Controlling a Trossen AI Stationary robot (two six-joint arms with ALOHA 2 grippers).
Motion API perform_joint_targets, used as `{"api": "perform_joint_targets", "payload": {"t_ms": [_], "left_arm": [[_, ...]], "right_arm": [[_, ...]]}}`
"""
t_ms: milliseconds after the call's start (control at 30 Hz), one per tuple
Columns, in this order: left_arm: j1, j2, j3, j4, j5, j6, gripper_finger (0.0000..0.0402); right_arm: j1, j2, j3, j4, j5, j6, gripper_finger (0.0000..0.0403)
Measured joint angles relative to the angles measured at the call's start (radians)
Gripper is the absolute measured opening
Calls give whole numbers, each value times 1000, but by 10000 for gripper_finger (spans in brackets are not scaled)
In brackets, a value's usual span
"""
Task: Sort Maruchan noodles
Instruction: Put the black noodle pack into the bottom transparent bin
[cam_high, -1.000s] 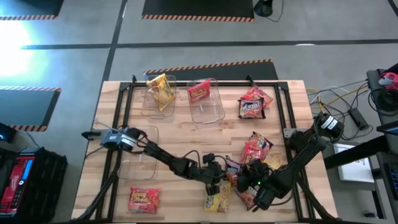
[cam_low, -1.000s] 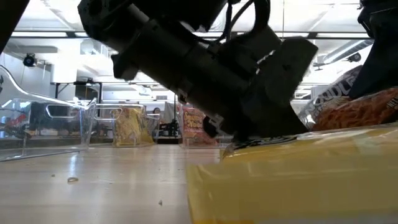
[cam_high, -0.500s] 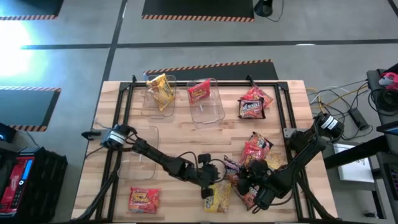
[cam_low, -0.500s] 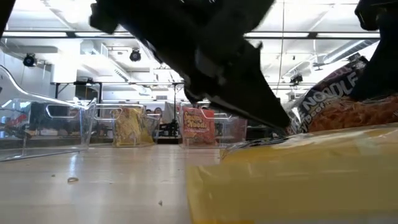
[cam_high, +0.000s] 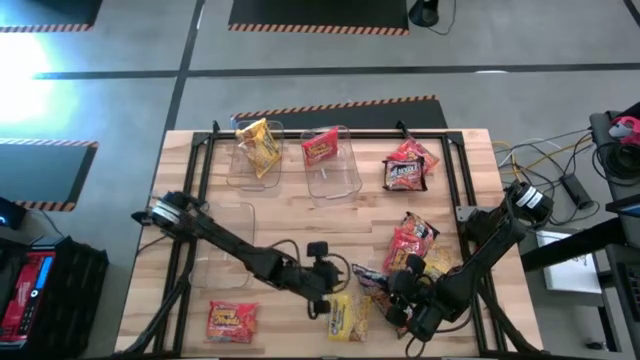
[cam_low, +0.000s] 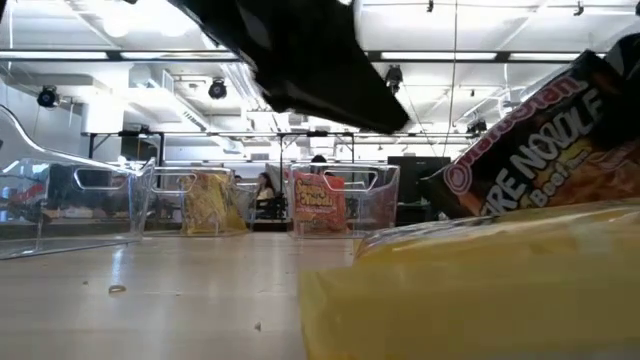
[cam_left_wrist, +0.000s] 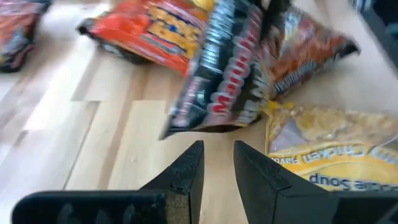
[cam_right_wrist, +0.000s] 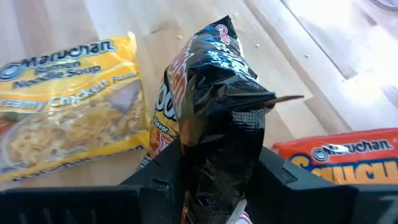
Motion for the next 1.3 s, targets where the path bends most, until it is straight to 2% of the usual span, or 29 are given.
{"api": "perform_joint_targets", "payload": {"t_ms": [100, 200, 367, 533, 633, 767, 967, 1300], "left_arm": [[-9, -104, -113, 67, -43, -49, 70], [-21, -175, -235, 238, -41, -56, 70], [-26, -196, -343, 509, -29, -90, 70], [-26, -190, -342, 524, -30, -88, 82], [-26, -190, -330, 524, -26, -80, 106], [-26, -190, -329, 517, 63, -46, 145], [-23, -166, -317, 513, 76, 47, 189], [-23, -130, -237, 506, 76, 204, 192]], "right_arm": [[0, 0, 10, 1, -1, -37, 114], [0, 0, 19, 1, 0, -85, 114], [-12, 0, 32, 3, 2, -163, 114], [-21, 0, 43, 1, 3, -191, 114], [-20, 0, 46, -1, 0, -192, 114], [-23, 0, 51, 0, -27, -209, 114], [-49, -1, 85, 0, -50, -360, 114], [-139, -1, 167, 2, -84, -613, 114]]}}
